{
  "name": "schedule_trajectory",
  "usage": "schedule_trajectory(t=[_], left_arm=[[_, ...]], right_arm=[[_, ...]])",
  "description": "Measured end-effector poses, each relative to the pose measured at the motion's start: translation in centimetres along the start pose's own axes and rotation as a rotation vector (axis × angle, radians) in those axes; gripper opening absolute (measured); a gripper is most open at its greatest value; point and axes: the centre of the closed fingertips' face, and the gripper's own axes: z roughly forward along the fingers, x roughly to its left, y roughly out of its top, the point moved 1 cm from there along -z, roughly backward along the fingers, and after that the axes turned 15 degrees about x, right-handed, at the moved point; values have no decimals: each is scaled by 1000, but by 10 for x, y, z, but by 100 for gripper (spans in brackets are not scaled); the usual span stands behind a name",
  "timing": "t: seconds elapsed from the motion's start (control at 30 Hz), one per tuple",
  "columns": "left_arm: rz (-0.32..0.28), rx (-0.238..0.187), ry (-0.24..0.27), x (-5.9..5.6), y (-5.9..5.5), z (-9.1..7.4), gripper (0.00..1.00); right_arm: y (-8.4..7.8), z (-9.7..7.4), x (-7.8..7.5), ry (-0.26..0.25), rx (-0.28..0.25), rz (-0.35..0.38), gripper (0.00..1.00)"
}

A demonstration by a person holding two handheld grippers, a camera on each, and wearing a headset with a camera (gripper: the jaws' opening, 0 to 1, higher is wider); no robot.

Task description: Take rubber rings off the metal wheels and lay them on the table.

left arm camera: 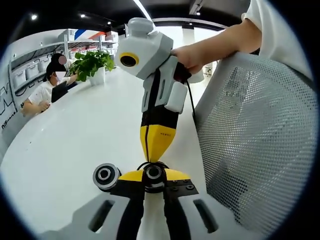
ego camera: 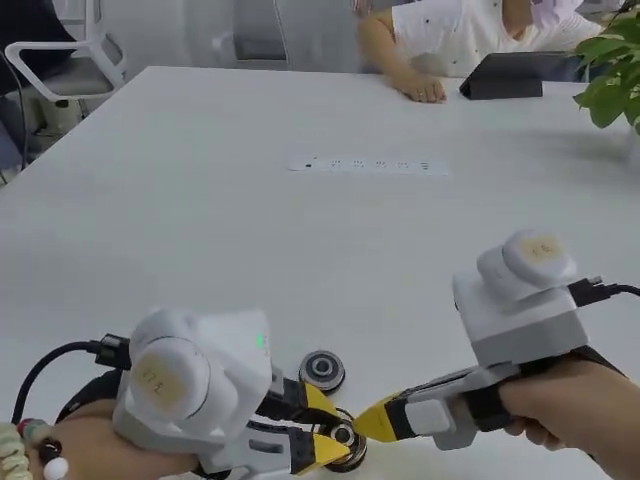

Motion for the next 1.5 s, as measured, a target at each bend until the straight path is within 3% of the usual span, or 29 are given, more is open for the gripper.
schedule_trajectory(t=[0.13,0.23,0.3,0.5,0.6,0.7,0.9,1.0,1.2,1.5], left_arm=[[-24,-56,-12,2,10,-8,11],[-53,-86,-21,6,16,-14,19],[-46,-93,-18,6,18,-19,28],[-33,-108,-5,10,24,-34,42],[-44,-105,-2,12,26,-44,52],[-79,-139,-27,9,34,-56,64],[-56,-141,12,13,41,-79,75],[-65,-143,23,13,38,-89,79],[-80,-108,68,12,20,-110,87],[-193,-118,172,15,-7,-145,93]], right_arm=[[1,-2,0,-2,-7,-1,0],[1,-3,-2,-10,-13,-2,0],[2,-5,-2,-12,-21,-2,0],[8,-12,-2,-14,-51,-2,0],[10,-15,-2,-19,-67,-7,0],[12,-19,-2,-23,-82,-10,0],[15,-24,2,-29,-102,-22,0],[17,-28,5,-31,-117,-29,0],[22,-34,7,-21,-150,-31,0],[29,-41,11,-11,-188,-41,0]])
